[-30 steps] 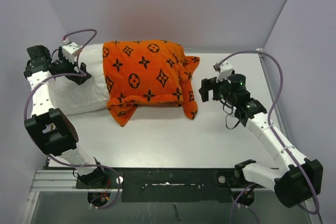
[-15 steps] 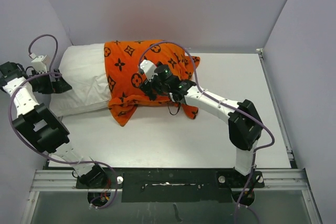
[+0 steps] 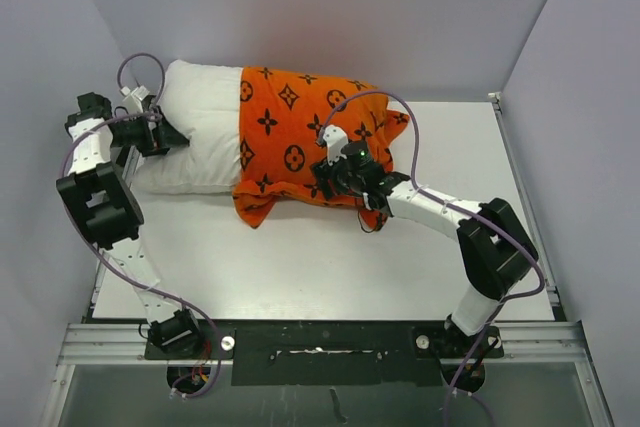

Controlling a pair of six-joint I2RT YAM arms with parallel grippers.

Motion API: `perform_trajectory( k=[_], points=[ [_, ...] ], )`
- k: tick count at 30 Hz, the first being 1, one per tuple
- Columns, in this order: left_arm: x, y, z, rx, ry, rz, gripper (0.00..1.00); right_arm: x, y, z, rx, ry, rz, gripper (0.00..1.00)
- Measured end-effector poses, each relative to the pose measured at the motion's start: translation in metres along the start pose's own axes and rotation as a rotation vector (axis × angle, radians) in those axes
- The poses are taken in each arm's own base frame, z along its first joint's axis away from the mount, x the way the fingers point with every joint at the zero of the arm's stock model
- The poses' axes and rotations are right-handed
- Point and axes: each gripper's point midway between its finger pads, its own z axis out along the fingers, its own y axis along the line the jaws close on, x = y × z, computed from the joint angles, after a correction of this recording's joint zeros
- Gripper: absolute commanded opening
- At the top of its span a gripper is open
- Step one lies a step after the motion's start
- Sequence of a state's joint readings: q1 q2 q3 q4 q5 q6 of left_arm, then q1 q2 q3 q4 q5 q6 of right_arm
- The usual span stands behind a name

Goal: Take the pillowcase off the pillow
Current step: Remove the pillow from the pillowcase.

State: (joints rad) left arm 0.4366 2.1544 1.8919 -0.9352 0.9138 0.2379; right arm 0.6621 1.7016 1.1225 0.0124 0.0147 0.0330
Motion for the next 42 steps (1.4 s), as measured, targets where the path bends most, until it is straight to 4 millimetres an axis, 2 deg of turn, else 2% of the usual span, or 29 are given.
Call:
perform_trajectory(
  k=[2, 3, 6, 8, 12, 14, 17, 20, 22, 23, 25, 29, 32, 39, 42],
  points=[
    [-0.002, -0.018, 0.008, 0.076, 0.006, 0.003, 0.04, 0.008, 0.0, -0.002, 0.002, 0.011, 0.01, 0.72],
    [-0.003, -0.027, 0.01, 0.109, 0.01, 0.004, 0.0, 0.011, -0.002, -0.002, 0.005, 0.017, 0.017, 0.73],
    [-0.004, -0.052, 0.015, 0.177, 0.03, 0.014, 0.0, 0.014, -0.007, -0.003, 0.017, 0.026, 0.033, 0.81],
    [-0.002, -0.063, 0.018, 0.193, 0.049, 0.026, 0.0, 0.014, -0.01, -0.008, 0.043, 0.034, 0.03, 0.91],
    [0.013, -0.079, 0.027, 0.216, 0.102, 0.065, 0.0, 0.004, -0.013, -0.032, 0.157, 0.07, -0.052, 0.94],
    [0.031, -0.094, 0.028, 0.223, 0.131, 0.09, 0.0, -0.016, -0.007, -0.043, 0.202, 0.065, -0.103, 0.92],
    [0.067, -0.13, 0.015, 0.245, 0.179, 0.143, 0.0, -0.067, 0.004, -0.055, 0.255, 0.02, -0.156, 0.88],
    [0.105, -0.173, 0.0, 0.297, 0.239, 0.195, 0.0, -0.143, 0.027, -0.053, 0.284, -0.101, -0.176, 0.86],
    [0.133, -0.195, -0.006, 0.332, 0.285, 0.229, 0.0, -0.174, 0.042, -0.049, 0.307, -0.146, -0.197, 0.84],
    [0.143, -0.2, -0.008, 0.343, 0.302, 0.233, 0.0, -0.182, 0.047, -0.045, 0.315, -0.157, -0.207, 0.83],
    [0.159, -0.202, -0.011, 0.353, 0.327, 0.231, 0.0, -0.183, 0.058, -0.038, 0.338, -0.144, -0.249, 0.8],
    [0.166, -0.193, -0.012, 0.35, 0.329, 0.223, 0.0, -0.152, 0.064, -0.023, 0.368, -0.037, -0.353, 0.74],
    [0.166, -0.188, -0.013, 0.35, 0.316, 0.212, 0.0, -0.141, 0.052, -0.02, 0.401, 0.008, -0.39, 0.69],
    [0.167, -0.171, -0.021, 0.353, 0.268, 0.176, 0.0, -0.141, 0.007, -0.022, 0.48, 0.042, -0.386, 0.67],
    [0.165, -0.167, -0.025, 0.353, 0.249, 0.181, 0.0, -0.141, -0.001, -0.022, 0.493, 0.052, -0.404, 0.67]
  ],
)
